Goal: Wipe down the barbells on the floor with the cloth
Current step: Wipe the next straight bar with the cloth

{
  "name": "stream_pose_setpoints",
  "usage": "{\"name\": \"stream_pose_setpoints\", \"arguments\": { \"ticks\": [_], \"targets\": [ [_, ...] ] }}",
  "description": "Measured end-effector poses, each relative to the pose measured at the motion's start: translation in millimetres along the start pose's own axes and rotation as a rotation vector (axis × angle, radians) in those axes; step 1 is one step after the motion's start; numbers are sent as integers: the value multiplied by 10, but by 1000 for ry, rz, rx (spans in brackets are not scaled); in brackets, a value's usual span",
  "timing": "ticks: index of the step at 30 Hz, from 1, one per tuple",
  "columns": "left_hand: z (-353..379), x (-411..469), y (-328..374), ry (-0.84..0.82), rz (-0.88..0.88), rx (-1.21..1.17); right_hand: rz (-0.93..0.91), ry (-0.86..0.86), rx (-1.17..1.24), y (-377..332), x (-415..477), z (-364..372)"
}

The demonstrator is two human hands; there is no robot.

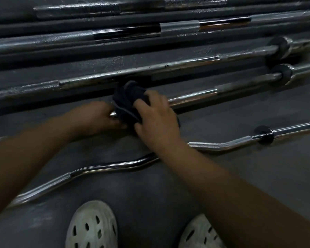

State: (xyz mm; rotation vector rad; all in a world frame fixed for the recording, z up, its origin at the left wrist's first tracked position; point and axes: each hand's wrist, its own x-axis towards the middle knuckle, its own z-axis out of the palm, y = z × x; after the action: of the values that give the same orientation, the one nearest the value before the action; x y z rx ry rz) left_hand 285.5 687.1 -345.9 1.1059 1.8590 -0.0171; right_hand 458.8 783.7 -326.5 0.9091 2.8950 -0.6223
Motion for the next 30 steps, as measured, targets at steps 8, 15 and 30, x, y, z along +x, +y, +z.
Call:
{"name": "stream_pose_setpoints", "arguments": {
  "ticks": [8, 15, 30],
  "targets": [
    [211, -26, 19, 288, 28, 244, 570, 263, -88, 691, 75, -145],
    [162, -94, 3, 317, -15, 344, 204, 89, -101, 632, 86, -232],
    [193, -121, -111, 277, -6, 227, 546, 279, -43, 1093, -28, -349]
  ]
}}
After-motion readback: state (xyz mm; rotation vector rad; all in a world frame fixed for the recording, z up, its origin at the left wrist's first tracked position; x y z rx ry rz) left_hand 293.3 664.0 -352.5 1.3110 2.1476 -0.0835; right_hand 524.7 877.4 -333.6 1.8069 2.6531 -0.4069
